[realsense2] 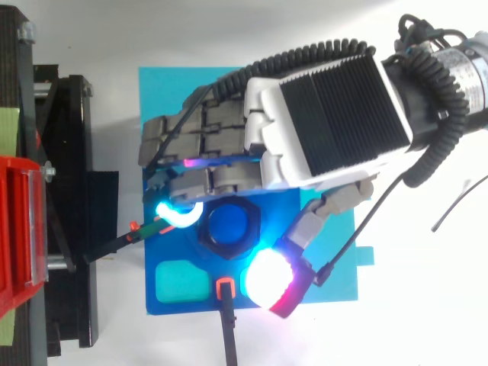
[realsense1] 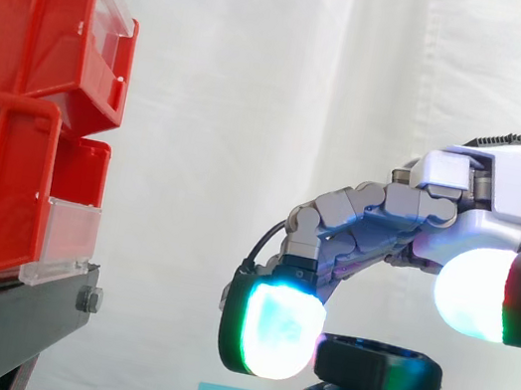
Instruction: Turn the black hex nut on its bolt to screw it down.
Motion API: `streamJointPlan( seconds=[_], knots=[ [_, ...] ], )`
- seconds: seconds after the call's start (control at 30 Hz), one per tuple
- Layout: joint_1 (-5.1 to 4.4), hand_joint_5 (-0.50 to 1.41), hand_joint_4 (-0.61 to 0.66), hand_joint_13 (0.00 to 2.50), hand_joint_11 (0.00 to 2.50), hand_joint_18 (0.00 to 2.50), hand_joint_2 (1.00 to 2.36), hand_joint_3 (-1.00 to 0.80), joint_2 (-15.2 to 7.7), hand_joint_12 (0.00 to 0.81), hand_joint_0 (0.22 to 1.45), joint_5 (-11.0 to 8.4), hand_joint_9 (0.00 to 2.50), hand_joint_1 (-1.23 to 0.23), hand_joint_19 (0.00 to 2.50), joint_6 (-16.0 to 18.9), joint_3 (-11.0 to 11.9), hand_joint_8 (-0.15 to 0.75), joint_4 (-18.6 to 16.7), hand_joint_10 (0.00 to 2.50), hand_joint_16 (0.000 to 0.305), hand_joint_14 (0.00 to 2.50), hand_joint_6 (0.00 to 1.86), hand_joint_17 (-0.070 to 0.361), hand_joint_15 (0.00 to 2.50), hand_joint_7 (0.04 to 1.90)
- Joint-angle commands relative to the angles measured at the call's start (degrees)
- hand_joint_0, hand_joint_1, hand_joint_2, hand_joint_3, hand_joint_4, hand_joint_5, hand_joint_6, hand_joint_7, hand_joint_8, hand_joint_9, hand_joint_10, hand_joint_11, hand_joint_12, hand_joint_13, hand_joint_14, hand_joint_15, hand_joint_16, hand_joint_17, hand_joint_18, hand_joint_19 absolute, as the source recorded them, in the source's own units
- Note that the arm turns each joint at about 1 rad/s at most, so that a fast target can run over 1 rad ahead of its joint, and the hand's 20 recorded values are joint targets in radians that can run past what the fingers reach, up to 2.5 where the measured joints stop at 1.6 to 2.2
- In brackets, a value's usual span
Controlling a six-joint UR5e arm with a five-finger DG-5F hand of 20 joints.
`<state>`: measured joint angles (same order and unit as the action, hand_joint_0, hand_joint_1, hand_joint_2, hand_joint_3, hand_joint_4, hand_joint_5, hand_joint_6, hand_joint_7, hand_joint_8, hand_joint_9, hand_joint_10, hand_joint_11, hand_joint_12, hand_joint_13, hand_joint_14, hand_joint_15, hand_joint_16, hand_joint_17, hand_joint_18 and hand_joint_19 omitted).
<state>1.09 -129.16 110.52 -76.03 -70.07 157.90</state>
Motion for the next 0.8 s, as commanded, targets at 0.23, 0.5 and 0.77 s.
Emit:
streamJointPlan(
  seconds=[0.23,0.5,0.77],
  knots=[
    [2.69,-0.14,0.37,0.53,0.26,0.66,1.0,-0.5,0.0,0.374,0.46,2.94,0.5,-0.29,0.4,0.0,0.0,0.342,-0.4,0.01,0.054,0.0,0.61,0.122,0.13,1.05],
    [3.22,-0.16,0.37,0.53,0.25,0.65,1.0,-0.5,0.0,0.379,0.45,4.44,0.49,-0.29,0.4,0.2,0.0,0.341,-2.2,0.01,0.055,0.0,0.5,0.125,0.14,1.06],
    [1.29,-0.19,0.31,0.52,0.22,0.65,1.0,-0.5,0.0,0.382,0.44,4.09,0.46,-0.29,0.4,0.0,0.0,0.335,-6.2,0.01,0.056,0.0,0.5,0.126,0.13,0.85]
  ],
)
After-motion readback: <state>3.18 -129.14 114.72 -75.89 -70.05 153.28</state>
